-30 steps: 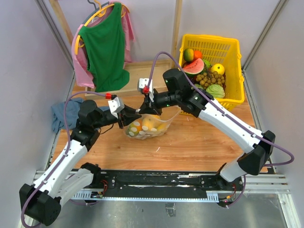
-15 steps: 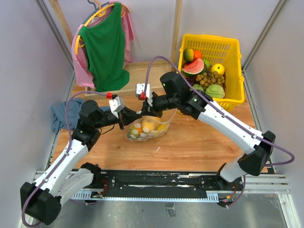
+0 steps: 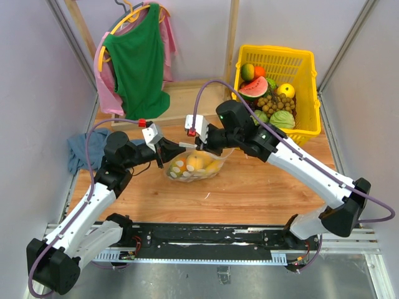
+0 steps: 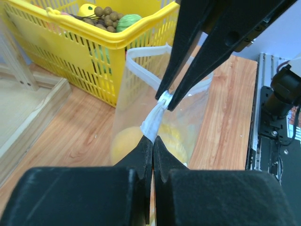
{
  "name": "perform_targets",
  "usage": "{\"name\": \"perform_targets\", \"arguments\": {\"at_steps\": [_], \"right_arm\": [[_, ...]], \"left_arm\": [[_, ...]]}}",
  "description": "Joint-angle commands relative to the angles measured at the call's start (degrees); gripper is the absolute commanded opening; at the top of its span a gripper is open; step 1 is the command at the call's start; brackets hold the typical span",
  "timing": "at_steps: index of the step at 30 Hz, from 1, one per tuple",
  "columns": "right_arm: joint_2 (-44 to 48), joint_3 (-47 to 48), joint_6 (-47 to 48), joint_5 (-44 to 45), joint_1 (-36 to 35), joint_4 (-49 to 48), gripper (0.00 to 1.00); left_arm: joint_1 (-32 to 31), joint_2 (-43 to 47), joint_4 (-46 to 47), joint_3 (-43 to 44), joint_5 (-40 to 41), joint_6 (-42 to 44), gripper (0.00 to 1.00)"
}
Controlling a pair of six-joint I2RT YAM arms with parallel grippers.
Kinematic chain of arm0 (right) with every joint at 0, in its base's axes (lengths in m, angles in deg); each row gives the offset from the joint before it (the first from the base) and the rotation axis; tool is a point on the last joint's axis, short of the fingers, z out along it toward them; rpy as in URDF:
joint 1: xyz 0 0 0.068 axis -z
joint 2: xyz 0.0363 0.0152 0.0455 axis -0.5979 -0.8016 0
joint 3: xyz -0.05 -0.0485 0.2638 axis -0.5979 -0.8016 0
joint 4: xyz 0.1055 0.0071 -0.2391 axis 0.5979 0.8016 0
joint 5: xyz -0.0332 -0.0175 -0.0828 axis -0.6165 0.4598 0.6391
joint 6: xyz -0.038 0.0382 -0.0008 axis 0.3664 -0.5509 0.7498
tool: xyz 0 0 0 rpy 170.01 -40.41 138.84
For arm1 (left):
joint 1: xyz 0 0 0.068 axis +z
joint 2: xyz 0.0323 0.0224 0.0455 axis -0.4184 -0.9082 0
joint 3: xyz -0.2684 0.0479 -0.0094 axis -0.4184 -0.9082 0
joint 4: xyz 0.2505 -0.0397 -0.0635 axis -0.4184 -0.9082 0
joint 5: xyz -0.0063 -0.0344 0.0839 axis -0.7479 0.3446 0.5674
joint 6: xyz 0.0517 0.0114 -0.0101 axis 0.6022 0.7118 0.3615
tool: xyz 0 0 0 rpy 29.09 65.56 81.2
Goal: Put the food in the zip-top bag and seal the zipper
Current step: Zip the zipper food storage bag at the center of the board.
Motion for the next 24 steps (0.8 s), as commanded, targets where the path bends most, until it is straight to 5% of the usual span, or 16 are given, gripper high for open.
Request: {"name": "perform_targets", "arguments": {"at_steps": [1,24], "right_arm": [[2.57,-2.30,0.82,7.56,1.97,4.86,0.01],[11.92,-11.68,-8.80,19.13,10.47,10.80,0.01]], "left_arm": [[-0.06,0.80,1.93,0.26,5.09,-0.85,0.00],[2.05,0.27,-2.43,0.13,25.71,-3.83,0.00]]}}
